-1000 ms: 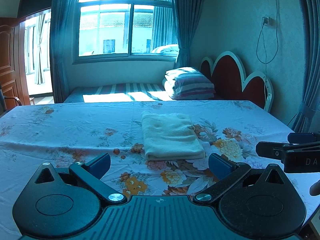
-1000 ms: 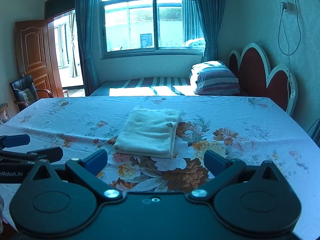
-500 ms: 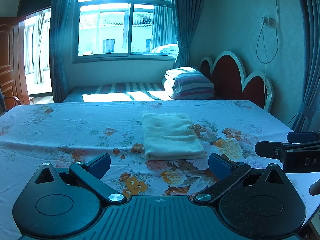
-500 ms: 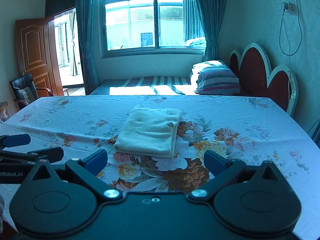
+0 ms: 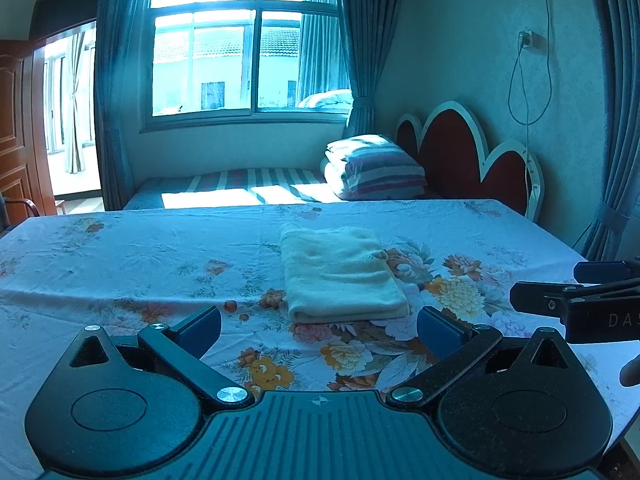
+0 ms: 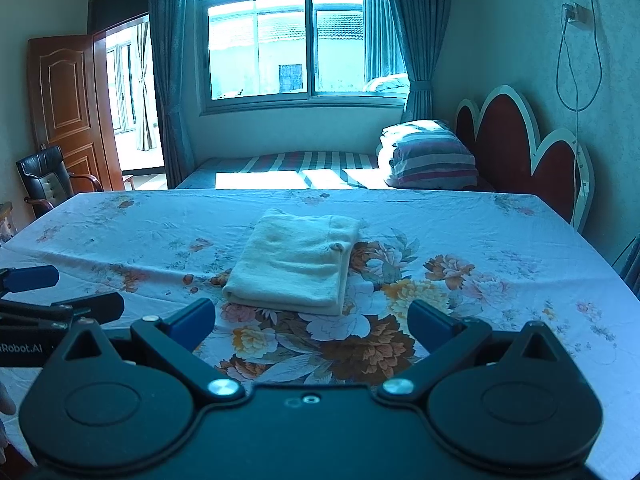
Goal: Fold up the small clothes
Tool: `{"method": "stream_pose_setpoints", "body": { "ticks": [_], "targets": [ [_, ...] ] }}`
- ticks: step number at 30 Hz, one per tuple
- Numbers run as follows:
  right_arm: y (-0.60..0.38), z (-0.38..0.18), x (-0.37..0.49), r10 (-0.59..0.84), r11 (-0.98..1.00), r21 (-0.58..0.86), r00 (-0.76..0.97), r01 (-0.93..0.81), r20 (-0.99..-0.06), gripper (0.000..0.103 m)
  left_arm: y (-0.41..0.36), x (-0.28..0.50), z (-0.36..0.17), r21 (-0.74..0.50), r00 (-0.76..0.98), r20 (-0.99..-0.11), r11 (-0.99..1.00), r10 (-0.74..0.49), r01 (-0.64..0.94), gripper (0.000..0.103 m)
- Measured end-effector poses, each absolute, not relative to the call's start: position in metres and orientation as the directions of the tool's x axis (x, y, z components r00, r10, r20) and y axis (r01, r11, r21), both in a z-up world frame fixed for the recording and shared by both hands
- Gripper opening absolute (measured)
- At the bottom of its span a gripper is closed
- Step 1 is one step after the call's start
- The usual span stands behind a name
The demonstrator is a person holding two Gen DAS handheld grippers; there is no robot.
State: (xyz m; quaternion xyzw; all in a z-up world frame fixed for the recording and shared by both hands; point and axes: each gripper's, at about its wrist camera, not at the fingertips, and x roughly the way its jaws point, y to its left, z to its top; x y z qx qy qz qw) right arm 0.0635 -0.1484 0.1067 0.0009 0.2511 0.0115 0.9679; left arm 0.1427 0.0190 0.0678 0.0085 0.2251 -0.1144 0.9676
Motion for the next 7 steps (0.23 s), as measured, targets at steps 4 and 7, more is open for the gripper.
{"method": "stream_pose_setpoints", "body": {
  "ticks": [4,7],
  "targets": [
    [-0.1496,0.1052,0.0638,0.02,1.0,0.002,0.872,-0.021,-0.489,0.103,0.0182,0.1422,0.0682,-0.036,0.872,-0.437,0.973,-0.219,0.226,0.103],
    [-0.1509,0.1043,0.0635,0.018,1.0,0.0,0.87,-0.021,-0.492,0.103,0.0167,0.1415,0.0686,-0.033,0.871,-0.44,0.974,-0.217,0.226,0.103]
  ]
}}
